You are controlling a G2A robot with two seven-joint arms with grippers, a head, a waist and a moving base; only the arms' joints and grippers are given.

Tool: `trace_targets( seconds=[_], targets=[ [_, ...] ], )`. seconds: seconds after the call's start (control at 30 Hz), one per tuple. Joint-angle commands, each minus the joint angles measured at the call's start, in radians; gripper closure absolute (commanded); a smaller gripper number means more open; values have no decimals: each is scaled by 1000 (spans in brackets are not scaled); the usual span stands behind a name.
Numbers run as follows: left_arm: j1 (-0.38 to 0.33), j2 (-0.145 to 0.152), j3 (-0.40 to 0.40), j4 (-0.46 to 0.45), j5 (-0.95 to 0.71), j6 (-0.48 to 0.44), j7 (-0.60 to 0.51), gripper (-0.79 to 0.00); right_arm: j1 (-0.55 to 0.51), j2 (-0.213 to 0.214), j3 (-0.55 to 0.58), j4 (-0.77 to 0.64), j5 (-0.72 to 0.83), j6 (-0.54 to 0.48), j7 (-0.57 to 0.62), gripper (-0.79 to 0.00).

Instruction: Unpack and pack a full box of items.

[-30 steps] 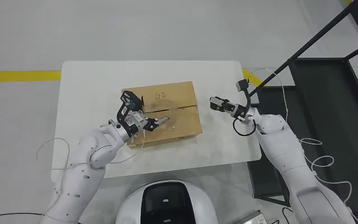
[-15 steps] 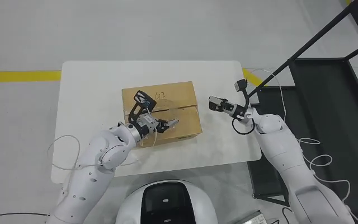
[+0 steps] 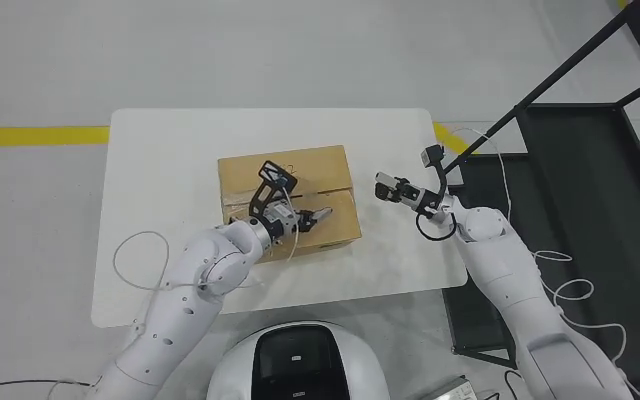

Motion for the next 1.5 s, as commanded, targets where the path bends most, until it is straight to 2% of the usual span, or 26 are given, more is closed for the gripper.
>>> trace_targets(
  seconds=[0.0, 0.07, 0.23, 0.27, 0.37, 0.6, 0.8, 0.93, 1.07, 1.17, 1.47],
  targets=[
    [-9, -4, 9, 10, 3, 11, 0, -382, 1, 0, 0, 3, 3, 3, 1, -785],
    [-17, -8, 18, 17, 6, 20, 2, -369, 2, -1, 0, 6, 7, 7, 2, -785],
    [-29, -15, 29, 24, 10, 36, 0, -271, 4, -2, 0, 14, 15, 11, 5, -785],
    [-30, -16, 31, 25, 13, 38, -2, -234, 4, -2, 0, 15, 17, 12, 5, -785],
    [-33, -20, 32, 24, 10, 42, -1, 0, 6, -3, 0, 18, 19, 13, 6, -785],
    [-4, -11, -35, -70, -52, 34, -31, 0, 7, -5, -3, 22, 24, 15, 11, -785],
    [50, 11, -140, -215, -149, 26, -174, 0, 18, -9, -13, 24, 19, 20, 16, -785],
    [58, 21, -187, -261, -209, 27, -279, 0, 31, -12, -24, 27, 15, 24, 19, -785],
    [50, 24, -196, -256, -281, 30, -378, 0, 42, -16, -33, 34, 13, 25, 24, -785],
    [28, 22, -186, -232, -332, 32, -408, 0, 48, -17, -35, 42, 13, 26, 25, -785],
    [-12, 13, -145, -219, -392, -23, -330, 0, 49, -17, -29, 55, 15, 24, 26, -785]
  ],
)
